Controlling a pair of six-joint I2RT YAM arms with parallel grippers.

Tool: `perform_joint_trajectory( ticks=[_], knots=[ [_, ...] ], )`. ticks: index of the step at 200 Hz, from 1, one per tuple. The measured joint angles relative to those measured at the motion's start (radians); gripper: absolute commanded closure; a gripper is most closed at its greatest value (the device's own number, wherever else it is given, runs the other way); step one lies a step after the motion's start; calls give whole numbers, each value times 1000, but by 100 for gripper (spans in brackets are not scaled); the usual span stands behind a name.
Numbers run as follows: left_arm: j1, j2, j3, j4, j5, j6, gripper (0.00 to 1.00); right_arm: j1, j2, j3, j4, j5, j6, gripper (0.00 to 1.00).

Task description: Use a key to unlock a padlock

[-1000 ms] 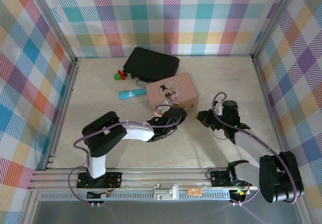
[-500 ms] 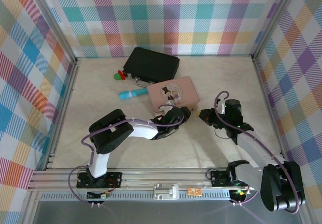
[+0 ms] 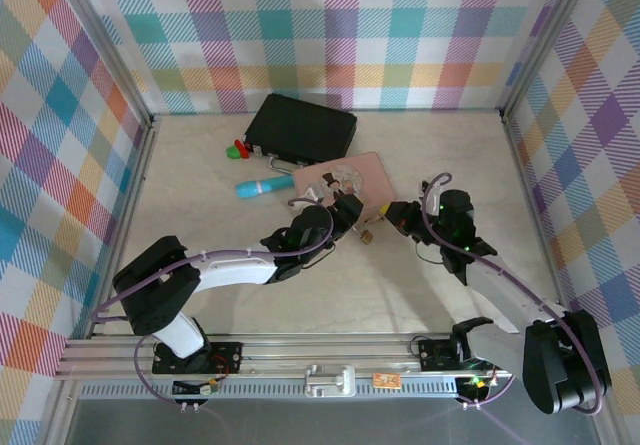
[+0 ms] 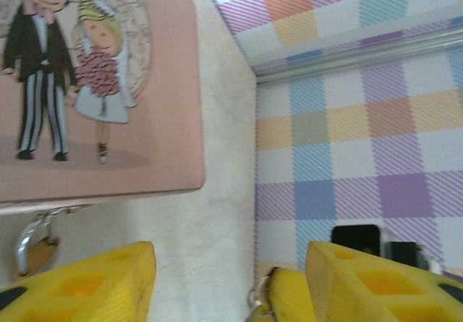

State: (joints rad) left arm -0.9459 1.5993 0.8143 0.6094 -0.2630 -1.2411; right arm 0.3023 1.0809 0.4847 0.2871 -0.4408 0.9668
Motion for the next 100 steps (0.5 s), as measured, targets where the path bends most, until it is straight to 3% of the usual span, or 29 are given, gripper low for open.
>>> perform_joint_trajectory(
  ticks=[36,100],
  knots=[
    [1,31,16,54,9,10,47,52,50,17,91,42,108,100],
    [1,81,18,138,39,5,57,55,97,22,198,74,223,100]
  ],
)
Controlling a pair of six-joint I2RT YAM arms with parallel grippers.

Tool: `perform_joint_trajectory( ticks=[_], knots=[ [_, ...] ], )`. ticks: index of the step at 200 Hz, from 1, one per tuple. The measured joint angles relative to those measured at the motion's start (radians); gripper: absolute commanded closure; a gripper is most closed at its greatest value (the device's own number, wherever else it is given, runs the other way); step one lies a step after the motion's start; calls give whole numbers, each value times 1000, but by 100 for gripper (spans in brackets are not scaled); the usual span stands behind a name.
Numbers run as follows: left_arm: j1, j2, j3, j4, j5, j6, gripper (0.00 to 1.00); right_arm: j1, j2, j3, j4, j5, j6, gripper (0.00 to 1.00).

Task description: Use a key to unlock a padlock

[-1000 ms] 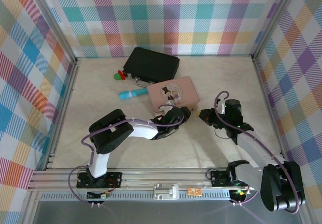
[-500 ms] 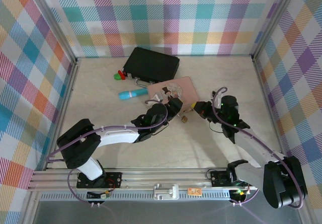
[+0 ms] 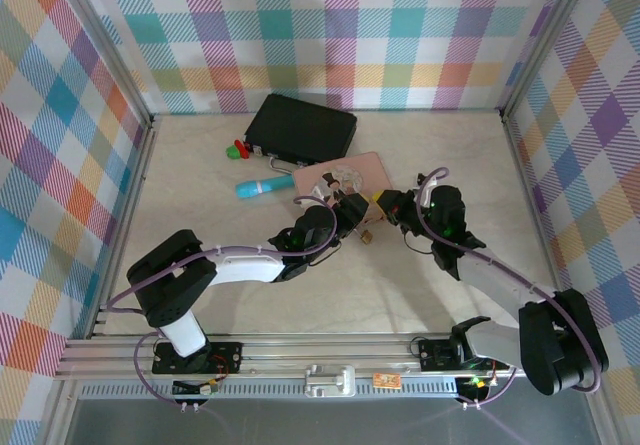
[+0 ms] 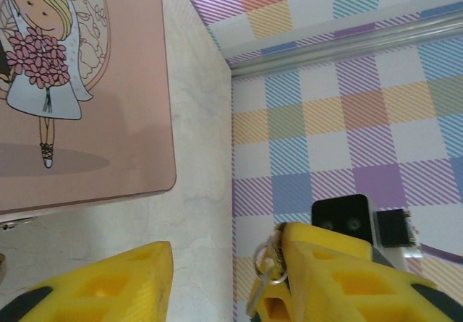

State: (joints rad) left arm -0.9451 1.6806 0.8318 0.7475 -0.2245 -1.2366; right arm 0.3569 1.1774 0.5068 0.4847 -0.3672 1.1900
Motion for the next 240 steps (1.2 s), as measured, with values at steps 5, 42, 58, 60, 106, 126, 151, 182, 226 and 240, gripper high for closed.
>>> perform_joint_trajectory(
  ticks=[5,42,58,60,106,126,151,182,226,240],
  knots=[
    [0,0,0,6,0,-2,58,0,5,0,3,0,4,100],
    [0,4,1,44,6,-11,68,4,20,0,21,8,28,100],
    [0,15,1,65,9,-20,68,5,20,0,33,8,32,100],
    [0,18,1,68,10,-21,68,5,21,0,35,8,33,100],
    [0,52,2,99,30,-51,85,5,32,0,45,17,34,100],
    [2,52,2,115,32,-51,96,5,32,0,43,28,34,100],
    [5,50,2,121,37,-50,100,4,32,0,35,29,29,90],
    [39,42,-5,110,85,-20,100,-7,7,9,-32,0,-59,60],
    [185,-24,-23,49,285,106,100,-100,-51,74,-137,-162,-237,55],
    [227,-51,-18,20,385,161,100,-128,-43,89,-157,-233,-291,56]
  ],
)
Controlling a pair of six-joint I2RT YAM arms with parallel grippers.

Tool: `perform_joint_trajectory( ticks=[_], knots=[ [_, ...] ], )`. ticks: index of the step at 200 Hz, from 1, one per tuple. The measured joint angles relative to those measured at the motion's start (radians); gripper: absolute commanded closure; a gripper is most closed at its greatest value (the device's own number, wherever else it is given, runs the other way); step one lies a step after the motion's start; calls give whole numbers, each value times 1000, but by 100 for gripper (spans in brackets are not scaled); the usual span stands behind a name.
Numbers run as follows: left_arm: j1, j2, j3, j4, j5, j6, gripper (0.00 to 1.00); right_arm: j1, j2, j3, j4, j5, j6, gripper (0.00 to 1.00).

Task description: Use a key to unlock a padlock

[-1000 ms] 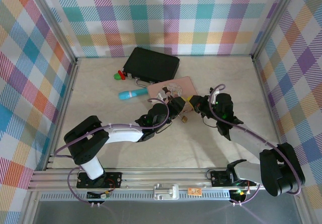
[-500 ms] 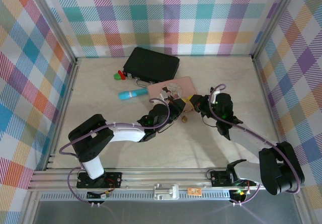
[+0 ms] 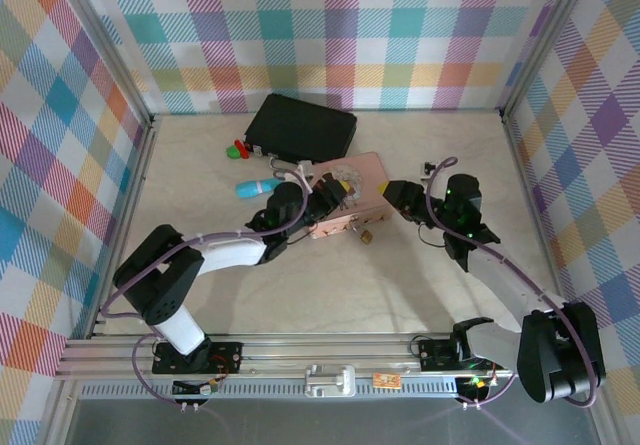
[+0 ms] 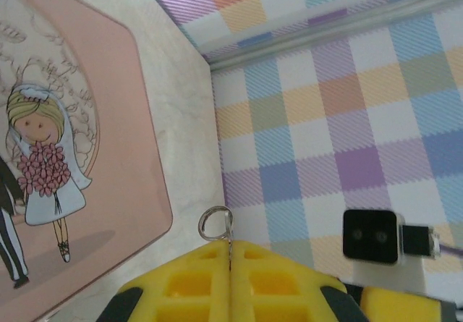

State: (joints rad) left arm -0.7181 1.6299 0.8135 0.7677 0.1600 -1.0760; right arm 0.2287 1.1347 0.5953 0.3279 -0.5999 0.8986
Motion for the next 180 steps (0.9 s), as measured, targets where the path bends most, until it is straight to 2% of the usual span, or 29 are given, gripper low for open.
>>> perform_joint_trajectory(
  ticks=[48,76,126,180],
  knots=[
    [56,-73,94,-159,346,238,100,-12,61,22,-22,-217,-120,58],
    [60,-124,155,-295,470,379,100,-12,53,34,-25,-278,-159,59],
    [63,-151,227,-518,589,568,100,-12,8,35,3,-330,-174,59],
    [66,-150,236,-621,649,632,100,-11,-24,35,54,-370,-174,62]
  ],
)
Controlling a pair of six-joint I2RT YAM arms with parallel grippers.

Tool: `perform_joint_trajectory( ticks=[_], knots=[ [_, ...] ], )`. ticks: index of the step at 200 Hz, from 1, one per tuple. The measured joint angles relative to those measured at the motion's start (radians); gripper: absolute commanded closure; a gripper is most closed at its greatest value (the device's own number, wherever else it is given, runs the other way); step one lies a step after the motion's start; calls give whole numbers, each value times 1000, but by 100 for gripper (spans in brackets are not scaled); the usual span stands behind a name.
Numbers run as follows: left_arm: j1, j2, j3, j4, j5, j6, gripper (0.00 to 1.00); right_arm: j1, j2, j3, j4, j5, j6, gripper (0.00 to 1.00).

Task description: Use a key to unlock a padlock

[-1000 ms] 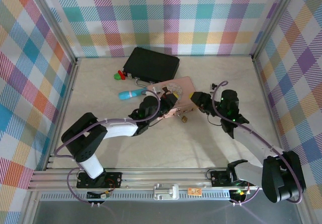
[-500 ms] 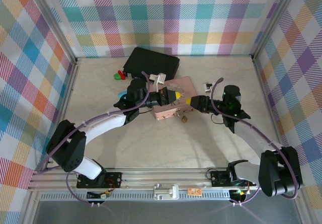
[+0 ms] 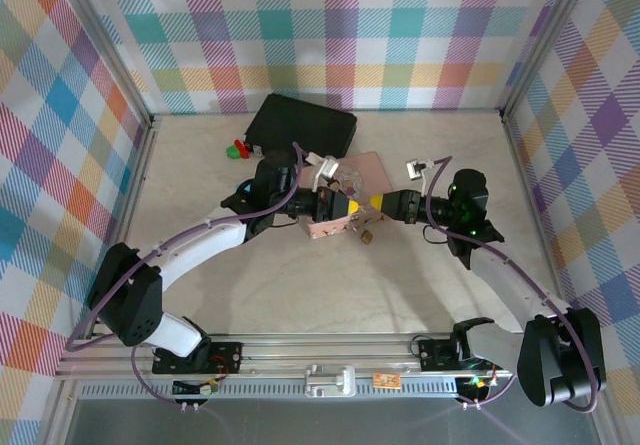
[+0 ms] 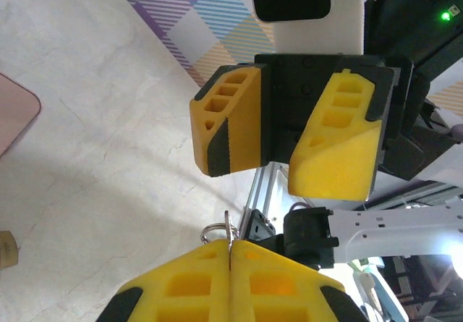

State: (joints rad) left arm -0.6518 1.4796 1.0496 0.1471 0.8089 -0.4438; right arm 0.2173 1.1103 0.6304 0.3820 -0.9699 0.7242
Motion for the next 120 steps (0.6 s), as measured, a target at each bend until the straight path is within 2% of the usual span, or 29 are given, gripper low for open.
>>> perform_joint_trajectory(
  ticks=[120],
  knots=[
    [0,0,13,-13,39,3,100,51,39,0,5,-27,-28,77]
  ],
)
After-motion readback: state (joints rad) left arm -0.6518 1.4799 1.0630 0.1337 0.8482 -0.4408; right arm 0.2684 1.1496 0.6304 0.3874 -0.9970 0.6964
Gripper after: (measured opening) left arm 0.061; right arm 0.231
